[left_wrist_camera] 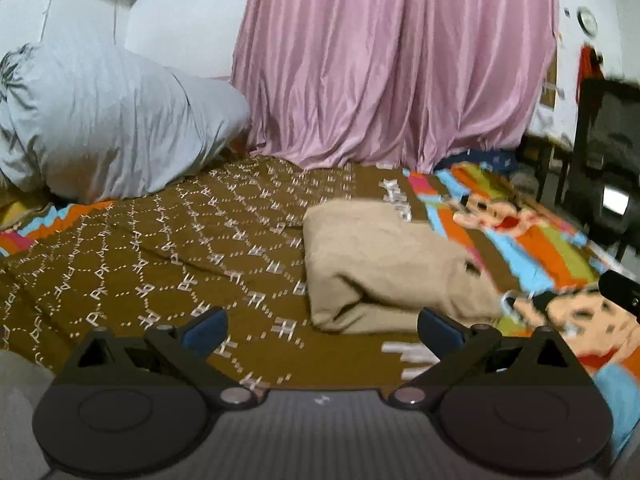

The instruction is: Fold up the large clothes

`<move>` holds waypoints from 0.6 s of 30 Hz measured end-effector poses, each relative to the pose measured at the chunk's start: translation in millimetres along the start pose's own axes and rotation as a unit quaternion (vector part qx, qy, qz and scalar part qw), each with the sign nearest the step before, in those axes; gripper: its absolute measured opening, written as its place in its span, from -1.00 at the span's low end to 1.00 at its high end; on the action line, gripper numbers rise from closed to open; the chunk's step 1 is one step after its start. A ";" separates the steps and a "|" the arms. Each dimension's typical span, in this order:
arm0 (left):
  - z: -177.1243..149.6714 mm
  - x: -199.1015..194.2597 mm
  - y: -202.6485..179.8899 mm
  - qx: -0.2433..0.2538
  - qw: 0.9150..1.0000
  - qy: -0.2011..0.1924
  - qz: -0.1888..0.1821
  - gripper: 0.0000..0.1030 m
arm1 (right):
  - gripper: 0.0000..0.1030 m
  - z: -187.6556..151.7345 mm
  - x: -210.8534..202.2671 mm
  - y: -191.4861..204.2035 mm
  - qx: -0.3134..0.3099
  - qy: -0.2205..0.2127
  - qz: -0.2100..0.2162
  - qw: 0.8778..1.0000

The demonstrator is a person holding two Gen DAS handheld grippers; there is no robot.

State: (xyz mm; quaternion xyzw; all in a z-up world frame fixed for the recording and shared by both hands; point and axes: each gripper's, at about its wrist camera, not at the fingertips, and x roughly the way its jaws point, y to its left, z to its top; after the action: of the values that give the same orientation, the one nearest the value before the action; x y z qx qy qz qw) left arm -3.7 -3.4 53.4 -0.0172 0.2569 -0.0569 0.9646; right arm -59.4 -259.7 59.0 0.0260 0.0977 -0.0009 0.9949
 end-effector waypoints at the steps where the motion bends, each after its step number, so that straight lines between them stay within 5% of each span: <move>1: -3.2 2.5 -1.3 0.003 1.000 0.008 -0.001 0.99 | 0.99 -7.3 1.0 0.9 -0.012 0.002 0.003 1.000; 18: -10.5 11.2 1.0 0.001 1.000 0.017 0.009 0.99 | 0.99 -20.4 25.7 -7.0 -0.010 0.046 0.006 0.999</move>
State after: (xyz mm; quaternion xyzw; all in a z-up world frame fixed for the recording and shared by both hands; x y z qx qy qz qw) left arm 0.8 -3.8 38.7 -0.0131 0.2729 -0.0483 0.9607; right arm -38.2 -265.6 33.7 0.0162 0.1430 0.0068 0.9896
